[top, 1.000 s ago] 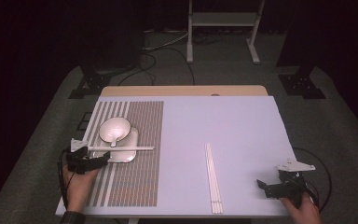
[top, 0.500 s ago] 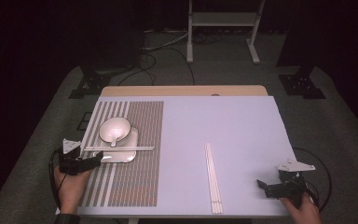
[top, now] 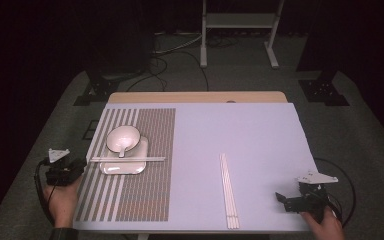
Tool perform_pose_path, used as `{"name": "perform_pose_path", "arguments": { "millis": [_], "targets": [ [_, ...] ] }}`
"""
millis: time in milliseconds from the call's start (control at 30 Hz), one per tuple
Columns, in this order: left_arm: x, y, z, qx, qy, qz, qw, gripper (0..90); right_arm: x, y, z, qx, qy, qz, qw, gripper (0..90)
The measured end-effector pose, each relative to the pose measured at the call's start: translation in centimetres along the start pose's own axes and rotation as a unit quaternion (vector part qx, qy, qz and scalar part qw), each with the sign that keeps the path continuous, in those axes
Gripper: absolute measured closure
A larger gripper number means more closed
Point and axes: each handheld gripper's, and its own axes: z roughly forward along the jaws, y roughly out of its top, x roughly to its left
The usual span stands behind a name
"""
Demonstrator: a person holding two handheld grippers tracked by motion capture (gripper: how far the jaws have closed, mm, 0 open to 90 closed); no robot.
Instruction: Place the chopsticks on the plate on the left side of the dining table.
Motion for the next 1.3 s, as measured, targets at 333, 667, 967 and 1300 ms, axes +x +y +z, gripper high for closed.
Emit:
{"name": "perform_pose_path", "arguments": {
  "millis": [333, 667, 967, 1300],
  "targets": [
    [0.2, 0.1, 1.9, 0.021, 0.013, 0.011, 0.9996, 90.0, 0.0, 0.0, 0.0, 0.000, 0.000, 0.000, 1.0000, 0.0],
    [-0.6, 0.1, 2.6, 0.027, 0.005, 0.014, 0.9995, 90.0, 0.0, 0.0, 0.0, 0.000, 0.000, 0.000, 1.0000, 0.0],
    [-1.0, 0.2, 2.8, 0.029, -0.001, 0.024, 0.9993, 90.0, 0.0, 0.0, 0.0, 0.000, 0.000, 0.000, 1.0000, 0.0],
    [-1.1, 0.2, 2.8, 0.029, -0.003, 0.023, 0.9993, 90.0, 0.0, 0.0, 0.0, 0.000, 0.000, 0.000, 1.0000, 0.0]
  ]
}}
